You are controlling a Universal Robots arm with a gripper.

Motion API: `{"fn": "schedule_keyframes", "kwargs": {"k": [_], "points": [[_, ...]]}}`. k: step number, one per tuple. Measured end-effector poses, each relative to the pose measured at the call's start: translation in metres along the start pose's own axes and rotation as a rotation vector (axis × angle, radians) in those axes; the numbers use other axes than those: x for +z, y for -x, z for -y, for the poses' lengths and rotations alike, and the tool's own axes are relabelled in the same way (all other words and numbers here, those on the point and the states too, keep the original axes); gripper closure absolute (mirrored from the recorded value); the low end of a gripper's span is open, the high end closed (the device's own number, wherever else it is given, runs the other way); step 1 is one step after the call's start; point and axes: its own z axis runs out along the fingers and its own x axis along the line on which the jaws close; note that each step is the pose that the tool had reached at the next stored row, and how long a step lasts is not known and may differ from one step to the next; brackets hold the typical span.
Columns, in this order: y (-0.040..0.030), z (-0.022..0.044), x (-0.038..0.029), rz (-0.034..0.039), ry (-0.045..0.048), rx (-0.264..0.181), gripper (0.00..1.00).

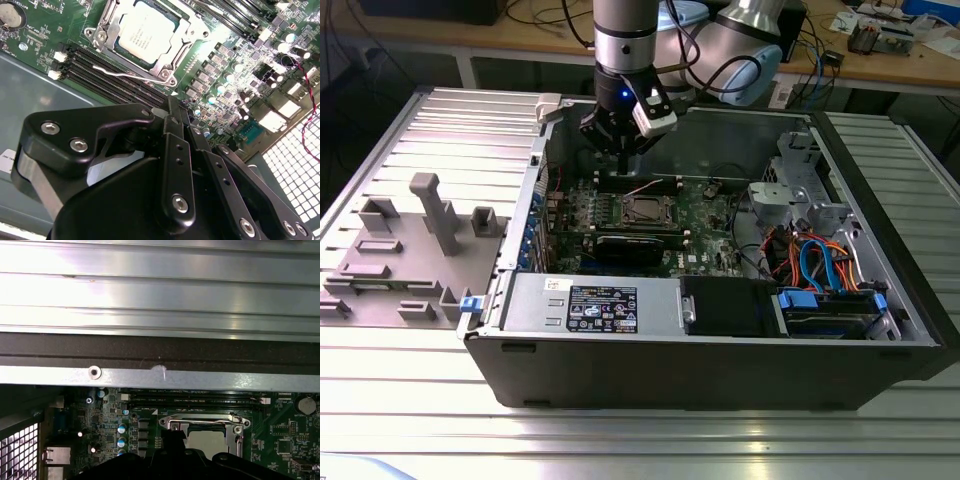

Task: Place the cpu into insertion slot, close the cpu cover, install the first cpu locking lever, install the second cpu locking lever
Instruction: 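Install the first cpu locking lever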

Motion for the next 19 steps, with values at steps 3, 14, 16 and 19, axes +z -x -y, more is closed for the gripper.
{"fn": "schedule_keyframes", "kwargs": {"k": [3, 14, 16, 19], "points": [[0.0000, 0.0000, 0.0000, 0.0000, 0.0000, 0.000, 0.89], [0.0071, 0.0105, 0.0120, 0.0048, 0.1086, 0.041, 0.89], [0.0085, 0.0107, 0.0131, 0.0050, 0.1083, 0.046, 0.89], [0.0085, 0.0107, 0.0133, 0.0052, 0.1084, 0.048, 0.89]]}}
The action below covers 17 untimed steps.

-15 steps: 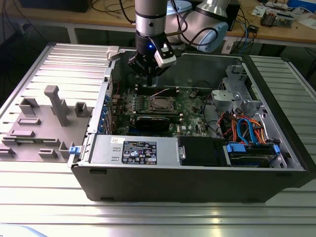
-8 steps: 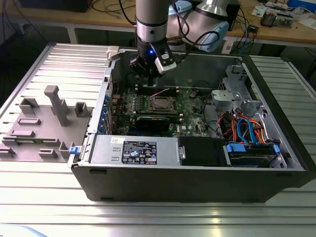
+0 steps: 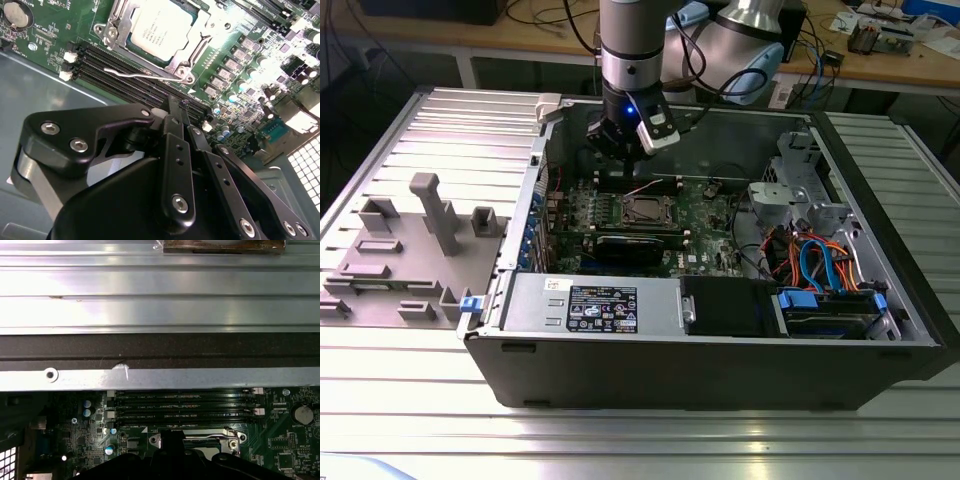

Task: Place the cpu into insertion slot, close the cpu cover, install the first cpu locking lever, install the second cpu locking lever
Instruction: 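Install the first cpu locking lever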

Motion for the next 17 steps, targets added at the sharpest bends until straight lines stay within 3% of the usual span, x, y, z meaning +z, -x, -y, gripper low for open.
{"fn": "schedule_keyframes", "kwargs": {"k": [17], "points": [[0.0030, 0.0001, 0.0011, 0.0001, 0.0000, 0.001, 0.89]]}}
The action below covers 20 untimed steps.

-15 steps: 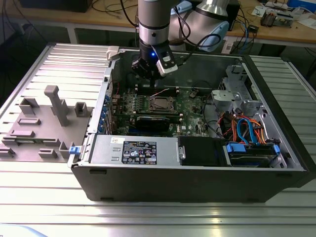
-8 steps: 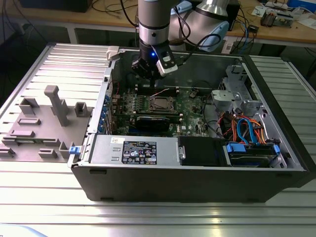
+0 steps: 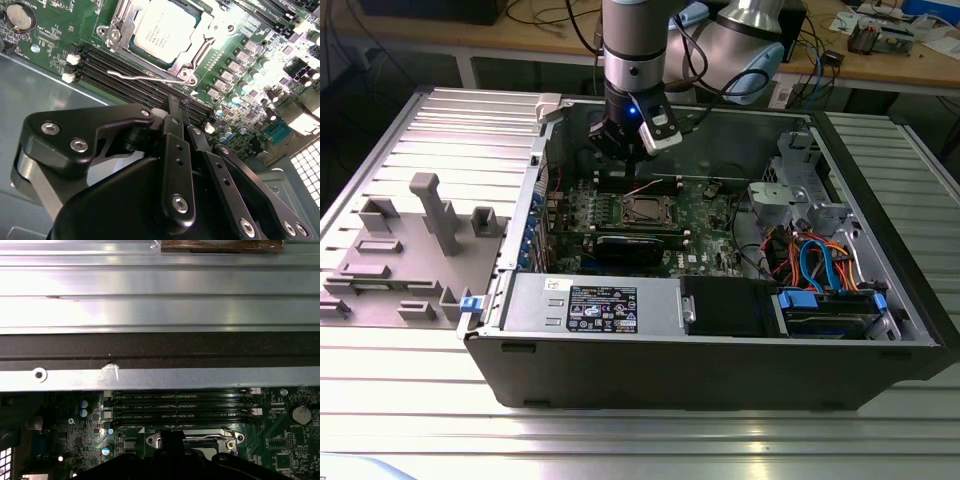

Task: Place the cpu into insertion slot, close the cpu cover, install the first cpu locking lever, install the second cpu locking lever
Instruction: 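Install the first cpu locking lever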

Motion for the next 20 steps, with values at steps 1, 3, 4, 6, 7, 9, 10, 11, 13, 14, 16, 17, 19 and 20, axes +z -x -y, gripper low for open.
{"fn": "schedule_keyframes", "kwargs": {"k": [1, 3, 4, 6, 7, 9, 10, 11, 13, 14, 16, 17, 19, 20], "points": [[0.0000, 0.0001, 0.0008, 0.0000, 0.0000, 0.000, 0.89], [0.0000, 0.0001, 0.0008, 0.0000, 0.0000, 0.000, 0.89], [0.0000, 0.0001, 0.0008, 0.0000, 0.0000, 0.000, 0.89], [-0.0001, 0.0002, 0.0009, 0.0001, 0.0002, 0.000, 0.89], [0.0000, 0.0003, 0.0010, 0.0003, 0.0003, 0.000, 0.89], [0.0006, 0.0009, 0.0009, 0.0001, 0.0001, 0.000, 0.89], [0.0007, 0.0010, 0.0010, -0.0001, -0.0001, 0.000, 0.89], [0.0010, 0.0010, 0.0012, 0.0000, -0.0002, 0.000, 0.89], [0.0032, 0.0011, 0.0020, 0.0000, -0.0005, 0.000, 0.89], [0.0043, 0.0009, 0.0027, 0.0001, -0.0048, 0.000, 0.89], [0.0062, 0.0005, 0.0042, 0.0003, -0.0168, -0.001, 0.89], [0.0080, -0.0001, 0.0056, 0.0004, -0.0215, -0.001, 0.89], [0.0111, -0.0009, 0.0071, 0.0002, -0.0220, -0.002, 0.89], [0.0127, -0.0014, 0.0077, 0.0000, -0.0220, -0.004, 0.89]]}}
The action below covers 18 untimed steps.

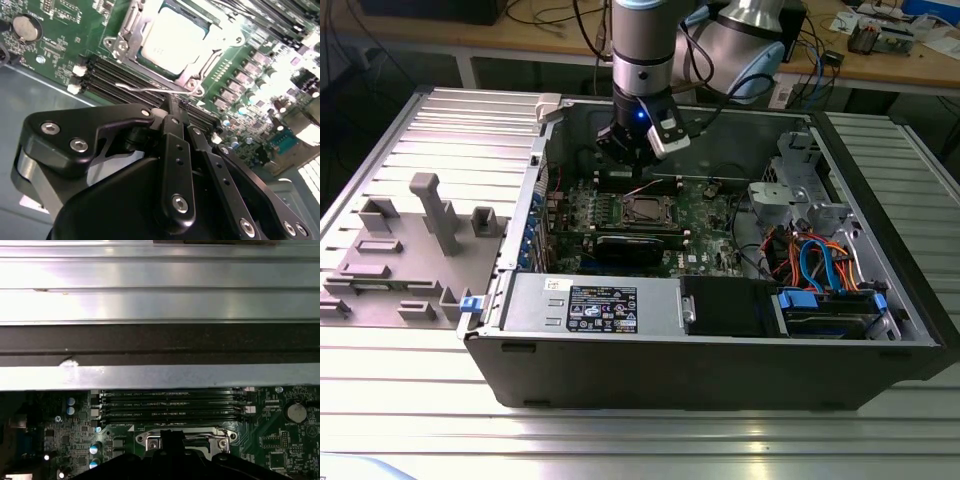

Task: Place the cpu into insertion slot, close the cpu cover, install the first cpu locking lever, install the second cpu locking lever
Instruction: 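Install the first cpu locking lever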

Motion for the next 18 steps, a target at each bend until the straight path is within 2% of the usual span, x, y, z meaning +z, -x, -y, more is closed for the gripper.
{"fn": "schedule_keyframes", "kwargs": {"k": [3, 6, 11, 18], "points": [[0.0051, -0.0012, 0.0010, -0.0014, 0.0005, -0.015, 0.89], [0.0070, -0.0016, 0.0023, -0.0031, 0.0010, -0.033, 0.89], [0.0122, -0.0036, 0.0047, -0.0041, 0.0011, -0.034, 0.89], [0.0212, -0.0050, 0.0116, -0.0055, 0.0011, -0.033, 0.89]]}}
